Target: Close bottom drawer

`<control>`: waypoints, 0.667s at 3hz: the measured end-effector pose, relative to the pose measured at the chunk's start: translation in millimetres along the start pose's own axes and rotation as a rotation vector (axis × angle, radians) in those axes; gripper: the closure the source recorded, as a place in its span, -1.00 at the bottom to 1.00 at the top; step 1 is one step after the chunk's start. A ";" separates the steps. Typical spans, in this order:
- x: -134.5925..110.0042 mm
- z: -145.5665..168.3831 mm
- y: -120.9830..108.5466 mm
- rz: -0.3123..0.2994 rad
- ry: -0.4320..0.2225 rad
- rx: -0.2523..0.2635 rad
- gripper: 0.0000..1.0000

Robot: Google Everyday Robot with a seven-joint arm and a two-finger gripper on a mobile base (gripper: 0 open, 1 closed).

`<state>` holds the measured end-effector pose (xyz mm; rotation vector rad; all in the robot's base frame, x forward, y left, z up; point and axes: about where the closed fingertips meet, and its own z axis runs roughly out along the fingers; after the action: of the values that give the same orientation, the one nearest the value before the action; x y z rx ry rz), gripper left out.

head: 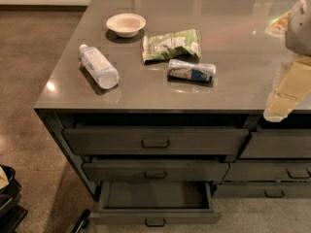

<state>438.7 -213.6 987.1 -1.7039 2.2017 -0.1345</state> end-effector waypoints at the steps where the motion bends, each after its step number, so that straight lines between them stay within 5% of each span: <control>1: 0.0 0.0 0.1 0.000 0.000 0.000 -1.00; 2: 4.6 6.3 7.9 0.008 -0.032 -0.007 -1.00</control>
Offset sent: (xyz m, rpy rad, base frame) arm -0.0147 -0.0050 -0.0271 0.0833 0.0159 0.0072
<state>432.5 -215.0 978.0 -1.6890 2.1885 -0.0971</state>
